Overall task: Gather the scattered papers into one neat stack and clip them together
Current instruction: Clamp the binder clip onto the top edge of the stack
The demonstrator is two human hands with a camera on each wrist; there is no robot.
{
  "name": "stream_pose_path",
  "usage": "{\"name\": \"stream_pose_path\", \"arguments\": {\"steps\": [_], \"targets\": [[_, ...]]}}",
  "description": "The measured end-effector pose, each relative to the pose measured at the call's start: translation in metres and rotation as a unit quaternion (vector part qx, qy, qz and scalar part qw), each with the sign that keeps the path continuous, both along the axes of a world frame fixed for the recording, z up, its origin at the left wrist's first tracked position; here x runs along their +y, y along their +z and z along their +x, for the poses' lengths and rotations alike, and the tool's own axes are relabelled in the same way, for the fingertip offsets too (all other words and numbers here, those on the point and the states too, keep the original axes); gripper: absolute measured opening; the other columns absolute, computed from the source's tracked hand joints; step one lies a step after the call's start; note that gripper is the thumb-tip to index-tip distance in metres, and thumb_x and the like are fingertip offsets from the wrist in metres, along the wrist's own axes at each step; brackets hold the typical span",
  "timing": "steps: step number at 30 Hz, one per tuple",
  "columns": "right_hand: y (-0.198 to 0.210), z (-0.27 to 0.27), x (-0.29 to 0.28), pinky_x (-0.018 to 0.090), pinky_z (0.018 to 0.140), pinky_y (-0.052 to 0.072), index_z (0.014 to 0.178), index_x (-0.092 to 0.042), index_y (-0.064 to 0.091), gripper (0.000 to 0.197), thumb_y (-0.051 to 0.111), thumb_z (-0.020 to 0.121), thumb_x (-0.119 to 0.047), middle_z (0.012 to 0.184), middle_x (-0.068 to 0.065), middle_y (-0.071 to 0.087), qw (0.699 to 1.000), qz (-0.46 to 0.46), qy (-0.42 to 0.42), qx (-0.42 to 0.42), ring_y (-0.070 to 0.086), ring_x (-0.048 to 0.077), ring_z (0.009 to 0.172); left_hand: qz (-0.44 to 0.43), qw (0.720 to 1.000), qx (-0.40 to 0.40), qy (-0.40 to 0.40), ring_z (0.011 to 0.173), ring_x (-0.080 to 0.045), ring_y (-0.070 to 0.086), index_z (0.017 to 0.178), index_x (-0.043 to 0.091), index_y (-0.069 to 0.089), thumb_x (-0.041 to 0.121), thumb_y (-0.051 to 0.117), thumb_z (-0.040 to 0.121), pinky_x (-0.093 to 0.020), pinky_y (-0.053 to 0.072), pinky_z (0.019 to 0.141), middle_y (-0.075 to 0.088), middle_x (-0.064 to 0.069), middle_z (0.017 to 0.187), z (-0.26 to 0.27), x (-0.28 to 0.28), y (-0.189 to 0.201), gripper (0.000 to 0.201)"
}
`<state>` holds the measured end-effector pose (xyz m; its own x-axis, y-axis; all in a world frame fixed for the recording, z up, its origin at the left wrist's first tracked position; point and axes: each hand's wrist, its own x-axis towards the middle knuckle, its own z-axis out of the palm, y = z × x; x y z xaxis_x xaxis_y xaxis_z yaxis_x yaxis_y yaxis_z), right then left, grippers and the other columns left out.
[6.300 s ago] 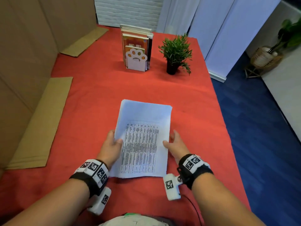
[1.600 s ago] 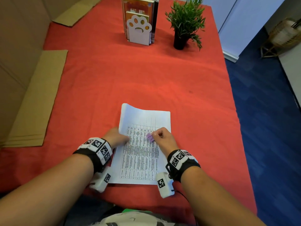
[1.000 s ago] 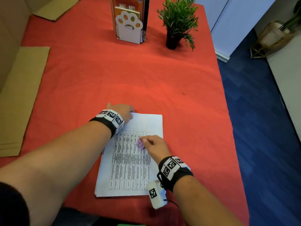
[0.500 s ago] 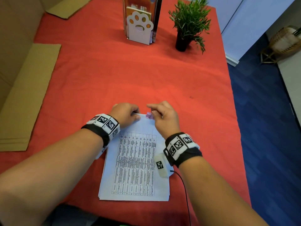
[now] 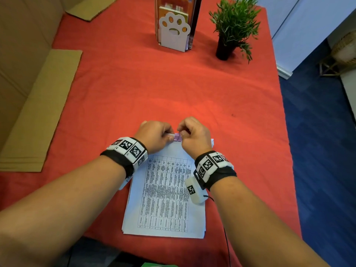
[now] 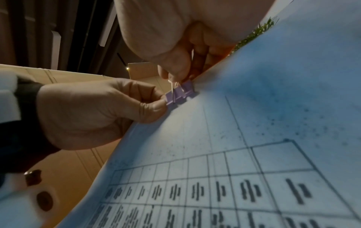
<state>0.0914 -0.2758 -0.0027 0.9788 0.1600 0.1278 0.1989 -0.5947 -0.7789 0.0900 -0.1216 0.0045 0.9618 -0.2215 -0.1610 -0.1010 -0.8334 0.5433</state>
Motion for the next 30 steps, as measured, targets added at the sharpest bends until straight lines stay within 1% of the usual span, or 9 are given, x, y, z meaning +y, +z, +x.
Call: {"name": "stream_pose_path", "arguments": {"steps": [3,5,9,14,17,19,24,26,30], "targets": [[-0.005,-0.006,-0.004,0.039,0.078,0.051,0.088,-0.012,0.057,0.010,0.056,0.082,-0.004,0.091,0.003,0.065,0.999,0.012,0.018,0.032,0.062,0.021,0.086,0.007,1.000,0.007,0.011,0.074,-0.021,0.061,0.081,0.027,0.063,0.035,0.064,0.081,-0.036,0.044,0.085,0.065,0.006,0.070,0.002,0.002,-0.002,0.008],[-0.010,-0.015,-0.007,0.042,0.087,0.050,0.092,-0.010,0.058,0.008,0.056,0.085,-0.009,0.108,0.007,0.063,0.999,-0.024,0.043,-0.014,0.059,0.024,0.101,0.000,1.000,0.012,0.019,0.074,-0.020,0.061,0.081,0.025,0.064,0.035,0.066,0.080,-0.034,0.042,0.083,0.063,0.008,0.069,0.003,0.004,-0.002,0.010],[-0.016,-0.043,-0.009,0.038,0.090,0.039,0.088,-0.018,0.063,0.010,0.059,0.080,-0.015,0.120,0.002,0.058,0.975,-0.180,0.023,-0.128,0.048,0.024,0.103,0.005,1.000,0.019,0.018,0.073,-0.022,0.059,0.084,0.021,0.066,0.030,0.067,0.080,-0.032,0.042,0.079,0.061,0.006,0.068,0.007,0.006,-0.001,0.011],[-0.016,-0.062,-0.013,0.049,0.101,0.035,0.104,-0.022,0.063,0.041,0.057,0.066,-0.006,0.124,-0.001,0.058,0.962,-0.226,0.037,-0.147,0.042,0.021,0.115,-0.012,1.000,0.012,0.016,0.073,-0.022,0.061,0.084,0.020,0.068,0.030,0.067,0.081,-0.030,0.042,0.077,0.063,0.005,0.068,0.004,0.006,0.003,0.010],[0.002,-0.053,-0.010,0.051,0.113,0.016,0.128,-0.026,0.046,0.061,0.055,0.071,-0.008,0.134,-0.007,0.051,0.969,-0.229,0.040,-0.088,0.035,0.018,0.132,-0.021,1.000,0.002,0.012,0.073,-0.020,0.063,0.079,0.026,0.065,0.033,0.067,0.080,-0.038,0.045,0.087,0.065,0.008,0.068,-0.002,0.004,0.006,0.008],[0.015,-0.046,-0.008,0.054,0.116,0.002,0.138,-0.026,0.034,0.072,0.055,0.070,-0.012,0.129,-0.004,0.055,0.969,-0.240,0.051,-0.029,0.033,0.015,0.135,-0.024,1.000,-0.013,0.002,0.071,-0.017,0.061,0.075,0.029,0.062,0.032,0.067,0.080,-0.041,0.042,0.092,0.064,0.011,0.066,-0.008,0.001,0.008,0.008],[0.037,-0.034,-0.013,0.060,0.113,-0.010,0.147,-0.029,0.013,0.094,0.058,0.065,-0.018,0.092,-0.009,0.063,0.976,-0.210,0.013,0.049,0.038,0.011,0.124,-0.015,0.999,-0.038,-0.006,0.075,-0.014,0.060,0.076,0.030,0.062,0.032,0.067,0.081,-0.036,0.033,0.092,0.064,0.011,0.070,-0.019,-0.003,0.018,0.007],[0.043,-0.036,-0.016,0.061,0.112,-0.015,0.148,-0.032,0.009,0.098,0.058,0.065,-0.016,0.095,-0.006,0.059,0.970,-0.227,0.054,0.072,0.034,0.009,0.130,-0.021,0.999,-0.041,-0.001,0.074,-0.013,0.059,0.076,0.030,0.062,0.032,0.068,0.081,-0.034,0.030,0.090,0.062,0.012,0.068,-0.018,0.001,0.024,0.007],[0.049,-0.040,-0.016,0.064,0.110,-0.013,0.122,-0.027,0.054,0.059,0.057,0.066,-0.012,0.107,-0.006,0.060,0.966,-0.236,0.075,0.069,0.038,0.012,0.127,-0.001,0.998,-0.064,-0.027,0.074,-0.013,0.058,0.079,0.025,0.065,0.031,0.067,0.081,-0.036,0.034,0.090,0.062,0.010,0.068,-0.018,0.001,0.034,0.007]]}}
